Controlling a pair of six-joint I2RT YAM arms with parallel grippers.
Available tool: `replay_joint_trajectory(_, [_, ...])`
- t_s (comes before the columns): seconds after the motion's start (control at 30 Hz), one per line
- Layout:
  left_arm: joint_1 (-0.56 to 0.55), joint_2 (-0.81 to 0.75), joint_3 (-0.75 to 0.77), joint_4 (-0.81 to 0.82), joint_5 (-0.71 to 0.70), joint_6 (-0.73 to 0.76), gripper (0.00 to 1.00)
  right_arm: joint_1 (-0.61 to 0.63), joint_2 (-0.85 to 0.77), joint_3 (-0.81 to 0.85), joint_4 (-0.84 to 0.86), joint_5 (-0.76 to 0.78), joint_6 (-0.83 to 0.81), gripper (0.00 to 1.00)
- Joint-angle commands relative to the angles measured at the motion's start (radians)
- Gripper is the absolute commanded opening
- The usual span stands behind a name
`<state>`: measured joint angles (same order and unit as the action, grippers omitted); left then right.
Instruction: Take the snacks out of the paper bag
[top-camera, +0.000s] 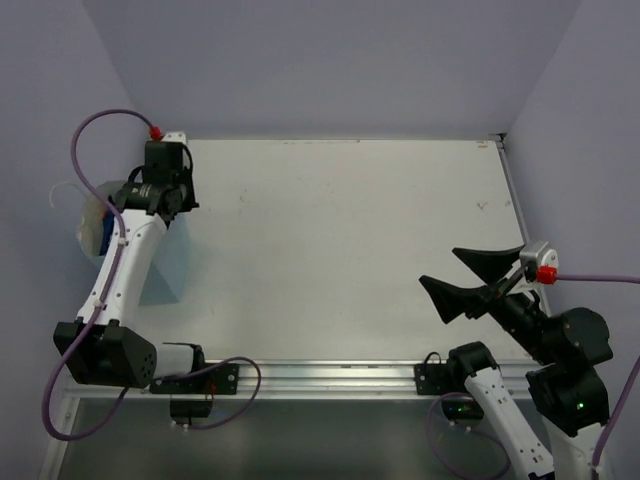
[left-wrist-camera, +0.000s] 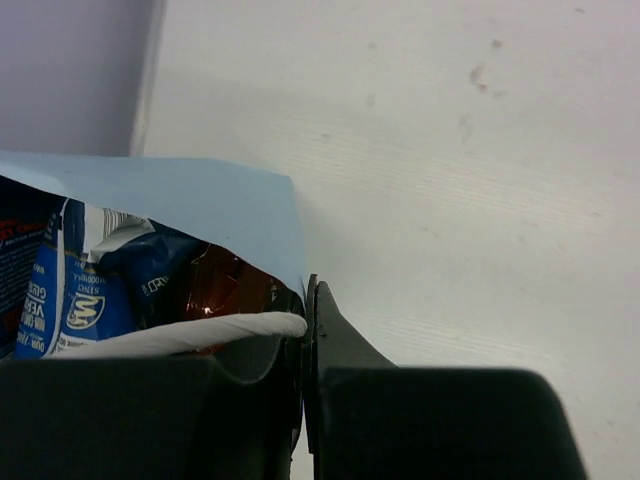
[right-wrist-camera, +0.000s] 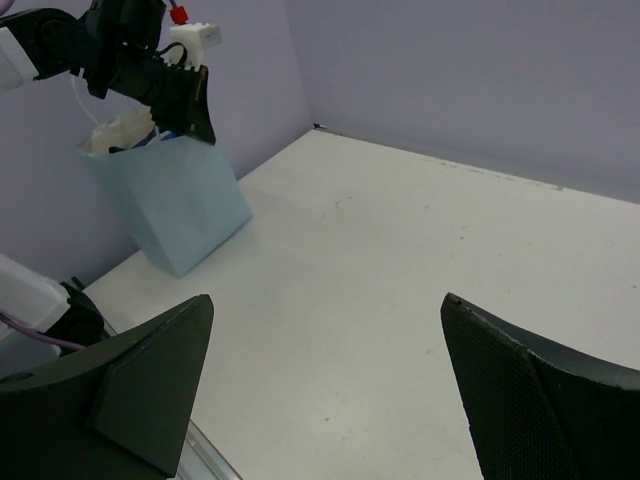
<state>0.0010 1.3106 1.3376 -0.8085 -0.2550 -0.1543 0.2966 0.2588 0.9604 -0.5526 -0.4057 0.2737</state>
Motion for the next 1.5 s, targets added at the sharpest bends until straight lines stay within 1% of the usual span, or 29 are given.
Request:
replay_joint_trajectory(0.0, [-0.174, -0.03, 0.064, 0.04, 0.128, -0.076, 0.0, 0.006, -0.007, 0.009, 0.022, 0.031, -0.016, 0.99])
replay_joint_trajectory(0.03, [-0.235, -0.016, 0.067, 0.04, 0.135, -0.088, 0.0, 0.006, -0.006, 0.012, 0.02, 0.033, -0.018, 0.99])
replay_joint_trajectory(0.1, [-0.298, -0.001, 0.081, 0.038, 0.117, -0.131, 0.0, 0.006, -0.004, 0.02, 0.013, 0.041, -0.022, 0.99])
replay_joint_trajectory(0.13, [-0.368, 0.018, 0.087, 0.038, 0.105, -0.143, 0.0, 0.006, -0.004, 0.024, 0.01, 0.044, -0.024, 0.99])
replay_joint_trajectory(0.2, [-0.436, 0.038, 0.113, 0.042, 0.079, -0.183, 0.0, 0.006, -0.004, 0.026, 0.005, 0.059, -0.028, 0.99])
replay_joint_trajectory(0.23, [-0.505, 0.064, 0.124, 0.042, 0.073, -0.192, 0.0, 0.006, -0.004, 0.028, 0.002, 0.065, -0.03, 0.99])
replay_joint_trajectory(0.33, [-0.611, 0.111, 0.169, 0.038, 0.028, -0.215, 0.0, 0.006, -0.003, 0.031, -0.006, 0.091, -0.034, 0.99])
replay_joint_trajectory(0.4, [-0.631, 0.128, 0.186, 0.035, 0.007, -0.225, 0.02, 0.004, 0.002, 0.034, -0.016, 0.094, -0.041, 0.99])
replay_joint_trajectory(0.5, [-0.648, 0.144, 0.187, 0.042, -0.003, -0.229, 0.12, 0.006, 0.003, 0.038, -0.029, 0.11, -0.045, 0.99])
replay_joint_trajectory(0.53, [-0.654, 0.148, 0.195, 0.042, -0.003, -0.226, 0.17, 0.006, 0.005, 0.04, -0.032, 0.113, -0.045, 0.99])
replay_joint_trajectory(0.57, [-0.656, 0.15, 0.202, 0.037, 0.008, -0.219, 0.29, 0.004, 0.007, 0.038, -0.036, 0.12, -0.045, 0.99])
replay_joint_trajectory(0.6, [-0.657, 0.15, 0.213, 0.023, 0.022, -0.215, 0.34, 0.006, 0.01, 0.043, -0.041, 0.12, -0.045, 0.99])
replay_joint_trajectory(0.63, [-0.657, 0.142, 0.239, 0.017, 0.032, -0.214, 0.44, 0.004, 0.011, 0.047, -0.046, 0.122, -0.045, 0.99])
replay_joint_trajectory(0.7, [-0.659, 0.128, 0.268, -0.01, 0.059, -0.212, 0.57, 0.006, 0.016, 0.063, -0.059, 0.122, -0.045, 0.99])
replay_joint_trajectory(0.73, [-0.659, 0.11, 0.299, -0.02, 0.068, -0.212, 0.68, 0.006, 0.017, 0.066, -0.063, 0.122, -0.047, 0.99])
replay_joint_trajectory(0.8, [-0.659, 0.092, 0.319, -0.046, 0.111, -0.211, 0.77, 0.004, 0.017, 0.074, -0.064, 0.128, -0.045, 0.99])
replay_joint_trajectory(0.83, [-0.659, 0.072, 0.327, -0.053, 0.124, -0.211, 0.85, 0.004, 0.017, 0.077, -0.064, 0.131, -0.044, 0.99])
replay_joint_trajectory(0.9, [-0.659, 0.052, 0.337, -0.084, 0.145, -0.215, 0.92, 0.004, 0.017, 0.083, -0.063, 0.136, -0.039, 0.99])
replay_joint_trajectory(0.93, [-0.661, 0.027, 0.336, -0.09, 0.146, -0.224, 0.98, 0.004, 0.017, 0.086, -0.063, 0.139, -0.039, 0.99])
replay_joint_trajectory(0.97, [-0.659, 0.015, 0.33, -0.095, 0.152, -0.226, 1.0, 0.004, 0.019, 0.087, -0.063, 0.142, -0.039, 0.99])
replay_joint_trajectory(1.13, [-0.659, -0.051, 0.35, -0.147, 0.212, -0.226, 1.0, 0.004, 0.025, 0.098, -0.073, 0.146, -0.039, 0.99])
replay_joint_trajectory(1.2, [-0.659, -0.079, 0.383, -0.181, 0.192, -0.228, 1.0, 0.006, 0.028, 0.104, -0.078, 0.148, -0.041, 0.99])
replay_joint_trajectory(1.33, [-0.648, -0.1, 0.44, -0.27, -0.013, -0.223, 0.97, 0.004, 0.025, 0.104, -0.078, 0.143, -0.036, 0.99])
replay_joint_trajectory(1.37, [-0.636, -0.102, 0.449, -0.302, -0.102, -0.222, 0.96, 0.004, 0.023, 0.104, -0.072, 0.136, -0.034, 0.99])
replay_joint_trajectory(1.43, [-0.547, -0.111, 0.442, -0.301, -0.142, -0.194, 0.95, 0.006, 0.028, 0.103, -0.072, 0.13, -0.034, 0.99])
replay_joint_trajectory(1.47, [-0.505, -0.12, 0.428, -0.267, -0.138, -0.182, 0.95, 0.006, 0.028, 0.103, -0.07, 0.119, -0.034, 0.99])
